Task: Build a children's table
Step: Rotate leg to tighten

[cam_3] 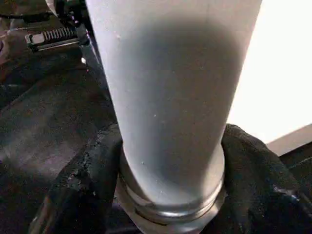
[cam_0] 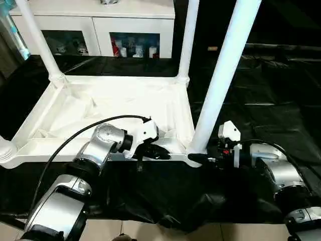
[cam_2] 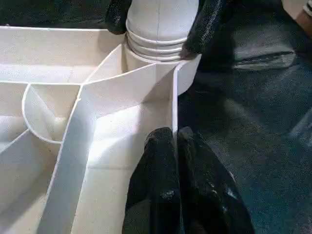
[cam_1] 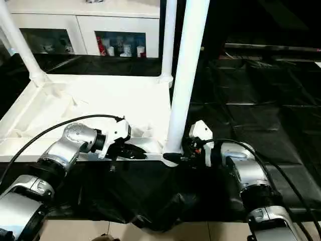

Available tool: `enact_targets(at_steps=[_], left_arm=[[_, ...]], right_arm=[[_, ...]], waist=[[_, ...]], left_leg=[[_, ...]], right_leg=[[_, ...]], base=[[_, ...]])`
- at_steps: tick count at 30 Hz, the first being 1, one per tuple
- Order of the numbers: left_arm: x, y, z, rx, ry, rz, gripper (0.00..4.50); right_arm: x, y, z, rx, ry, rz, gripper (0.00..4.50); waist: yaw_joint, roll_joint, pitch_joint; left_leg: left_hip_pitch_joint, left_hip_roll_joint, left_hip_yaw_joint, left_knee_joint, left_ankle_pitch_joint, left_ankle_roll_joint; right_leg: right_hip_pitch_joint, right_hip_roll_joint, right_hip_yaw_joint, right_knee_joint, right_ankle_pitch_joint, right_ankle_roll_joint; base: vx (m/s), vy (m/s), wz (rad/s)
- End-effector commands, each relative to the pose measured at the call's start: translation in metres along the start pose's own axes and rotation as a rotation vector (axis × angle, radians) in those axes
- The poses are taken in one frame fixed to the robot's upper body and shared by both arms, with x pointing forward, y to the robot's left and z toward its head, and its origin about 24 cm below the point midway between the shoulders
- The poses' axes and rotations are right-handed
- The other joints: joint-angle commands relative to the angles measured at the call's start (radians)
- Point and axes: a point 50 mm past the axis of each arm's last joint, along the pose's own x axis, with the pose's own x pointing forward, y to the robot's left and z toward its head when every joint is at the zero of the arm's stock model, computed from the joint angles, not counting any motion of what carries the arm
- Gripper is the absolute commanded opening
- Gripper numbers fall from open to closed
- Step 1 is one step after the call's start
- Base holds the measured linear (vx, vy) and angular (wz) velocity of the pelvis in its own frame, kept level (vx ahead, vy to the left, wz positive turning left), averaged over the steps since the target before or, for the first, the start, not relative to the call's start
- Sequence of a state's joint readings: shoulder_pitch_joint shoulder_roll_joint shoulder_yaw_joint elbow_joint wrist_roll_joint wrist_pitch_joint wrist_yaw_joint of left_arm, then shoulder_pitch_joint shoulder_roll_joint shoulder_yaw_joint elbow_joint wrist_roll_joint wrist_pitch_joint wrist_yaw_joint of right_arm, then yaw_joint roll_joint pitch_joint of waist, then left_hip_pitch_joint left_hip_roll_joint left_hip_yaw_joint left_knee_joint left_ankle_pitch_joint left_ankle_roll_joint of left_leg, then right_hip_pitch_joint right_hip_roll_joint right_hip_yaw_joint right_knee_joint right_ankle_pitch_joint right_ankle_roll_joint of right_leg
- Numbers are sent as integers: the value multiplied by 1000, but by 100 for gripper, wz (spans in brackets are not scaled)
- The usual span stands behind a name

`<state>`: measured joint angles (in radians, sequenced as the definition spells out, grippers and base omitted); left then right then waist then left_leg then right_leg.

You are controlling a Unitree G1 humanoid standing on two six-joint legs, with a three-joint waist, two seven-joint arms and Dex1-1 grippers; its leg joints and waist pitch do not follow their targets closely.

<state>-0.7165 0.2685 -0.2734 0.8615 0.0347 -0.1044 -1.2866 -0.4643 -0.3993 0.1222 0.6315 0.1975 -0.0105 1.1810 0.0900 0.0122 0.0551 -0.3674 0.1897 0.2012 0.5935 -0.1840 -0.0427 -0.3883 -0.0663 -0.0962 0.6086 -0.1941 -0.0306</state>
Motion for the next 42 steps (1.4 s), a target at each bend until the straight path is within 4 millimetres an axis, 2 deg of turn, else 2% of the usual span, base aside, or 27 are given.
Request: enact_targets(at_steps=[1,2,4,6,7,8,10,11,13,14,17,19,20,23,24,26,28,30,31,33,35,42], left_arm=[[6,5,11,12,-72,51,0],[7,7,11,6,-58,90,0],[11,11,11,-1,-44,151,0],[16,14,13,-17,-53,208,0],[22,16,15,-34,-61,257,0],[25,17,16,-41,-59,278,0],[34,19,19,-62,-58,323,0],[34,19,19,-62,-58,323,0],[48,21,27,-106,-74,392,0],[56,21,33,-119,-87,406,0],[62,19,38,-115,-103,391,0],[63,19,39,-111,-108,383,0],[61,18,38,-103,-109,362,0],[56,16,34,-83,-110,321,0],[54,16,33,-75,-110,310,0],[51,12,31,-42,-114,247,0],[47,8,28,-25,-111,189,0],[41,5,25,-12,-111,125,0],[41,5,25,-12,-111,125,0],[31,3,20,7,-88,77,0],[24,2,16,16,-77,44,0],[6,-3,12,11,-73,-78,0]], right_arm=[[6,0,-5,29,9,-55,270],[8,-1,-8,31,12,-106,270],[12,-5,-12,50,11,-204,269],[18,-8,-14,110,-19,-284,269],[25,-13,-15,159,-38,-399,268],[29,-15,-15,183,-41,-457,268],[38,-18,-16,229,-43,-571,268],[38,-18,-16,229,-43,-571,268],[56,-17,-15,266,-35,-669,268],[68,-13,-12,259,-26,-680,268],[79,-8,-5,207,-40,-639,268],[81,-7,-1,191,-69,-630,323],[78,-9,5,160,-100,-598,337],[69,-10,11,115,-149,-527,356],[66,-10,13,112,-174,-505,366],[59,-10,16,82,-199,-443,366],[50,-8,15,40,-177,-358,366],[39,-6,10,0,-133,-260,366],[39,-6,10,0,-133,-260,366],[24,-3,7,-33,-91,-145,366],[15,-1,6,-49,-69,-77,366],[1,-2,6,-62,-24,15,366]], waist=[[1,-10,-61],[0,-8,-62],[-8,-9,-61],[-12,-9,-60],[-12,-9,-61],[-17,-3,-60],[-25,-7,-62],[-27,-5,-63],[-32,-2,-63],[-34,-4,-63],[-30,-5,-62],[-29,-9,-64],[-28,-6,-63],[-27,-8,-64],[-26,-9,-65],[-25,-9,-65],[-22,-11,-66],[-15,-11,-63],[-12,-10,-65],[-4,-10,-62],[3,-9,-62],[5,-7,-65]], left_leg=[[12,57,-29,-66,-197,67],[12,57,-29,-66,-198,64],[14,56,-32,-68,-214,46],[16,54,-32,-68,-221,41],[16,53,-32,-67,-217,43],[17,55,-33,-70,-216,38],[16,52,-32,-69,-216,29],[16,51,-33,-68,-213,29],[16,52,-32,-68,-204,30],[15,51,-32,-68,-208,29],[15,49,-30,-67,-206,41],[11,49,-30,-67,-191,57],[11,50,-30,-67,-191,62],[12,50,-30,-66,-192,69],[9,51,-29,-66,-181,83],[7,51,-30,-65,-171,90],[4,52,-29,-63,-156,107],[5,55,-26,-62,-156,118],[5,55,-25,-61,-156,118],[9,58,-26,-63,-180,108],[11,60,-25,-64,-185,106],[9,62,-27,-65,-160,94]], right_leg=[[43,-99,61,-91,-290,-189],[43,-100,61,-91,-293,-188],[41,-101,62,-96,-324,-179],[39,-100,62,-98,-335,-179],[42,-101,62,-99,-334,-177],[36,-100,63,-97,-325,-183],[39,-99,63,-97,-317,-182],[39,-99,63,-96,-305,-187],[38,-98,64,-93,-277,-195],[40,-98,64,-94,-279,-195],[42,-102,65,-97,-276,-192],[45,-101,65,-94,-252,-192],[45,-102,65,-95,-254,-192],[46,-101,64,-94,-250,-194],[49,-101,65,-91,-226,-199],[50,-102,64,-89,-206,-205],[54,-102,64,-84,-180,-213],[52,-98,60,-85,-186,-216],[52,-98,61,-84,-191,-214],[48,-101,61,-91,-246,-204],[47,-101,63,-92,-257,-197],[46,-101,63,-80,-189,-224]], base=[[0,0,0],[0,0,0],[0,0,0],[0,0,0],[0,0,0],[0,0,0],[0,0,0],[0,0,0],[0,0,0],[0,0,0],[0,0,0],[0,0,0],[0,0,0],[0,0,0],[0,0,0],[0,0,0],[0,0,0],[0,0,0],[0,0,0],[0,0,0],[0,0,0],[0,0,0]])
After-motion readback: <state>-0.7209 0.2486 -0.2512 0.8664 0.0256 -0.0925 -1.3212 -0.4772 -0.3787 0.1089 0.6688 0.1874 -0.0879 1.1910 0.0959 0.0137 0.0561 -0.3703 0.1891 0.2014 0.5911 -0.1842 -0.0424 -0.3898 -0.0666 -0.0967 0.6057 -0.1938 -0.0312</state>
